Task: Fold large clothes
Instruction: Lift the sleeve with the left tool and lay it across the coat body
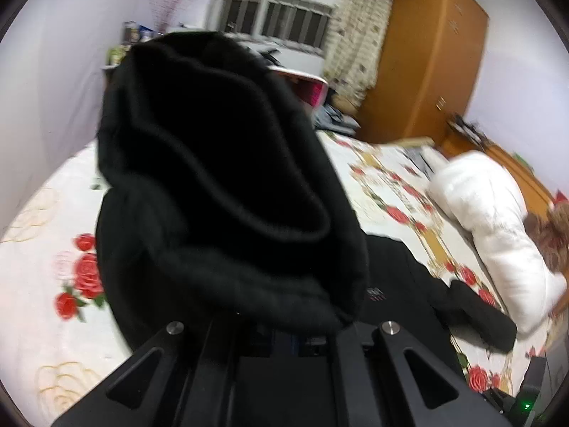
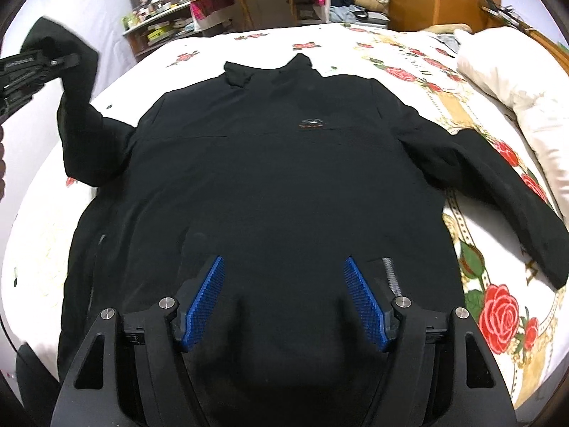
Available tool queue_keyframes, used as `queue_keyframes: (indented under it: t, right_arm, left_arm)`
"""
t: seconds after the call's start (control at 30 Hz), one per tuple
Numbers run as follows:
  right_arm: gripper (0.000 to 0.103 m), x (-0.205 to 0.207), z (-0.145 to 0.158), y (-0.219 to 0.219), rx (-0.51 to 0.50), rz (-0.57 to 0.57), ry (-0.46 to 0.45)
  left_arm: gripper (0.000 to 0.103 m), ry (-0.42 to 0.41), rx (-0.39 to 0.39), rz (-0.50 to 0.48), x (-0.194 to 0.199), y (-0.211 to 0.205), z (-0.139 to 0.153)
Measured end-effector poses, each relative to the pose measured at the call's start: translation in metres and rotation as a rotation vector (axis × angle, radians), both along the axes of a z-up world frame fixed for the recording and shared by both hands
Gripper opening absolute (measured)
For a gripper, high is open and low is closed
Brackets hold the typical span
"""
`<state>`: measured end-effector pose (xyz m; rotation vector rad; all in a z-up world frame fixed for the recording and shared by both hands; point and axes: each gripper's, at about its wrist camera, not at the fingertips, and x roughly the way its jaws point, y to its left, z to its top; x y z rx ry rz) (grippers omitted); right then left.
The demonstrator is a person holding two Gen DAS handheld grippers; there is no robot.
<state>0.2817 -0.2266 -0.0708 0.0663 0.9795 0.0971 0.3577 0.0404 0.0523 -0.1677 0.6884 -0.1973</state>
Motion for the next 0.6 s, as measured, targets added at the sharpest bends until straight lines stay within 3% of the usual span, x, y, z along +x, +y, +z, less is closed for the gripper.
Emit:
queue_keyframes:
  t: [0.33,0.6]
  right_arm:
    - [0.07,0.0,-0.017,-0.036,0.039,-0.059,0.029]
    - [0.07,0.005,-0.029,-0.055,0.062,-0.108,0.029]
  left_arm:
    - [0.006,0.15,0.01,-0.157,0.047,-0.077,-0.071]
    - [0.007,0.222,0.018,-0.214,0.049,-0.108,-0.117]
